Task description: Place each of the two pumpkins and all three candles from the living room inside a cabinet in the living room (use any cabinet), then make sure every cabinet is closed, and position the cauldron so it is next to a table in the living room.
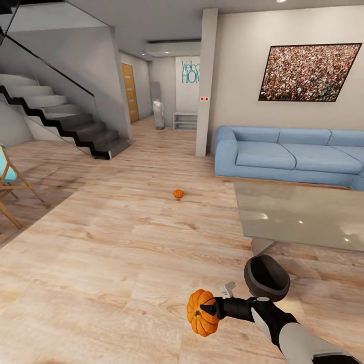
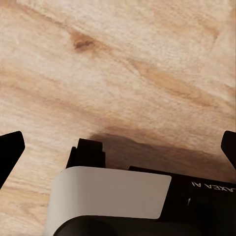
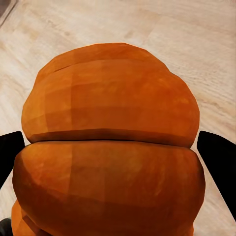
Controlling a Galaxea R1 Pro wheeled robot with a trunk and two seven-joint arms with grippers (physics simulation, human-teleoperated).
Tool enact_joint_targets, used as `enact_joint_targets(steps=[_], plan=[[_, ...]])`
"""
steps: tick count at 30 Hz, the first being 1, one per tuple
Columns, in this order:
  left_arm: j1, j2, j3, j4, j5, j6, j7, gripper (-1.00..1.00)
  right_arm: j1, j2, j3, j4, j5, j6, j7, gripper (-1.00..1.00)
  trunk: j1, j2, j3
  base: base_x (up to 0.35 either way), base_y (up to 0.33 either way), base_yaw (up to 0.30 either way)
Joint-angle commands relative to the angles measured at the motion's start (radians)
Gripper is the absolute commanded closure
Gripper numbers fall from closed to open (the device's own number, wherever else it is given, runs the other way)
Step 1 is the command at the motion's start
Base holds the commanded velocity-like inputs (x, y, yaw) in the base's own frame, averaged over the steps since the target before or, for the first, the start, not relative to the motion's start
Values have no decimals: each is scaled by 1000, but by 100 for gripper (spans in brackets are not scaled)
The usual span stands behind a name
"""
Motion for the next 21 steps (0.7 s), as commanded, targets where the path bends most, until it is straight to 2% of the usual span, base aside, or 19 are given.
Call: enact_joint_targets(steps=[1, 4, 8, 12, 21], plan=[[0, 0, 0, 0, 0, 0, 0, -100, 0, 0, 0, 0, 0, 0, 0, 100, 0, 0, 0, 0, 0, 0], [0, 0, 0, 0, 0, 0, 0, -100, 0, 5, 0, 0, 1, 2, -4, 100, 0, 0, -1, 0, 0, 11], [0, 0, 0, 0, -1, -1, 0, -100, 0, 24, 1, 0, 2, 7, -52, 100, 0, 0, -6, 0, 0, 66], [0, 0, 0, 0, -1, -2, 0, -100, 0, 26, 0, 0, 3, 7, -85, 100, 0, 0, -12, 0, 0, 79], [0, 1, -1, 0, -2, -2, 0, -100, 0, 27, 0, 0, 1, 9, -94, 100, 0, 0, -25, 0, 0, 81]])
